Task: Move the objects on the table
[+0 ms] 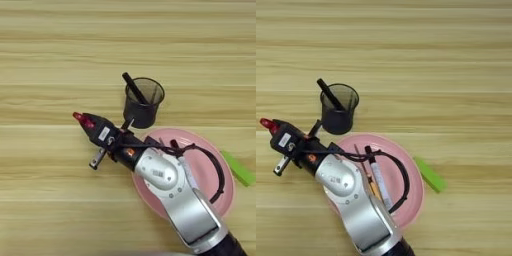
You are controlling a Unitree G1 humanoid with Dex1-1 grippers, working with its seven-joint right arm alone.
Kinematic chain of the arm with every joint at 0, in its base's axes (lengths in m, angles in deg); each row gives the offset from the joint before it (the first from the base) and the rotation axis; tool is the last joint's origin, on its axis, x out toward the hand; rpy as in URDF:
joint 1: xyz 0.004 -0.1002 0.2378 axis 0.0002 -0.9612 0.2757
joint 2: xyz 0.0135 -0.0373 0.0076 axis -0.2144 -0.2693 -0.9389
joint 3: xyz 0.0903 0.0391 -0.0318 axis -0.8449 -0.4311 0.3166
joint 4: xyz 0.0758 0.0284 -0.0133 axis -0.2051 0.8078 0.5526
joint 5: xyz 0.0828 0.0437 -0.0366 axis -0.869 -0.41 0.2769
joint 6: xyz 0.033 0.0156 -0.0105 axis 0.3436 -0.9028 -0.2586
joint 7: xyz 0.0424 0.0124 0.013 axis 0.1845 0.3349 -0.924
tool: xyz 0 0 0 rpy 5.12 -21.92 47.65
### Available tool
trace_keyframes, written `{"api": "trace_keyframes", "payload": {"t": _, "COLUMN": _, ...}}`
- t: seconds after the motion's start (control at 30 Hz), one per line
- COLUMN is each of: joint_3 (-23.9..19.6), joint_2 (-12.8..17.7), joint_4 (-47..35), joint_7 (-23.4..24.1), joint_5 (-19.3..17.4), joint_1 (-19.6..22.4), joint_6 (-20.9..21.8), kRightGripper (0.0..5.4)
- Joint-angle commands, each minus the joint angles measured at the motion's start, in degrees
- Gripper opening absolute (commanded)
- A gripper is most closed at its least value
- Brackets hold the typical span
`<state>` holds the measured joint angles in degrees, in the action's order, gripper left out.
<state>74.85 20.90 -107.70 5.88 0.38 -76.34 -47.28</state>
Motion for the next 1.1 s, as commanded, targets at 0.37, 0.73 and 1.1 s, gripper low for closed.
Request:
{"api": "trace_keyframes", "payload": {"t": 0.37, "joint_3": 1.57, "joint_2": -0.02, "joint_4": -0.58, "joint_7": -3.79, "joint_5": -5.39, "joint_1": -0.65, "joint_6": -4.55, "kRightGripper": 1.86}}
{"api": "trace_keyframes", "payload": {"t": 0.73, "joint_3": 0.43, "joint_2": -0.11, "joint_4": 0.03, "joint_7": -3.68, "joint_5": -7.32, "joint_1": -0.24, "joint_6": -5.83, "kRightGripper": 3.12}}
{"api": "trace_keyframes", "payload": {"t": 1.1, "joint_3": -1.10, "joint_2": -0.70, "joint_4": -0.29, "joint_7": -3.36, "joint_5": -9.41, "joint_1": 0.29, "joint_6": -6.79, "kRightGripper": 4.19}}
